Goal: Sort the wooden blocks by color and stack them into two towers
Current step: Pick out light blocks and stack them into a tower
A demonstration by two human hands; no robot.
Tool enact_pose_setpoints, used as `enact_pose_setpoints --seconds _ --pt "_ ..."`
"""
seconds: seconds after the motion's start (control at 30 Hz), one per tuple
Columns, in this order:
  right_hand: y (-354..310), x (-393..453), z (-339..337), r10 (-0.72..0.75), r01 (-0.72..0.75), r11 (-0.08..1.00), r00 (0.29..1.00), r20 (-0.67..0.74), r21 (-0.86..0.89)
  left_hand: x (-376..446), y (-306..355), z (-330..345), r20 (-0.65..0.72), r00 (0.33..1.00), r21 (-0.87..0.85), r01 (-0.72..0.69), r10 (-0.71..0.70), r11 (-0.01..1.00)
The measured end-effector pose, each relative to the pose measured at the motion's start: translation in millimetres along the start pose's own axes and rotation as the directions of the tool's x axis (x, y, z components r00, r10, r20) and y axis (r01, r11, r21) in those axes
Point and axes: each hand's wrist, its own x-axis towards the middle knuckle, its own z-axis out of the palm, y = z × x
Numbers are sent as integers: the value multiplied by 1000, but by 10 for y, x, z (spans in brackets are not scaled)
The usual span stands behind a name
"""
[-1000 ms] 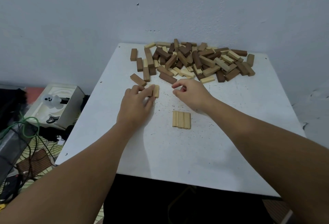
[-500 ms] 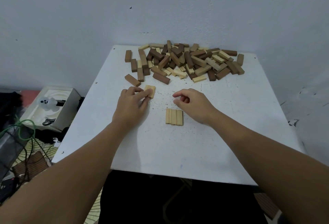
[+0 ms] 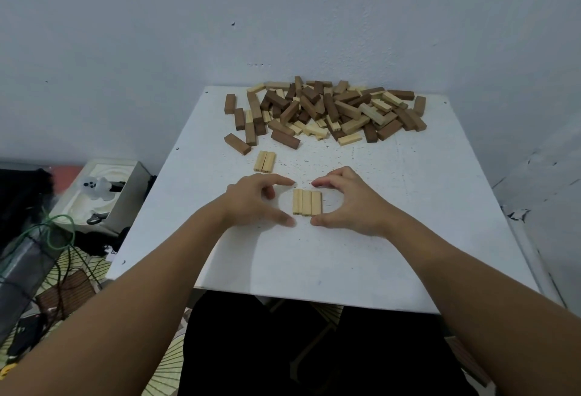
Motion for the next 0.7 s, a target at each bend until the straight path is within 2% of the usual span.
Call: enact_pose_setpoints --seconds 0.17,0.7 --pt "22 16 20 -8 8 1000 1000 -30 12 44 56 58 -33 999 54 19 -17 998" --pt "62 31 90 -44 45 999 996 -82 12 30 91 122 -53 996 -7 65 -65 998"
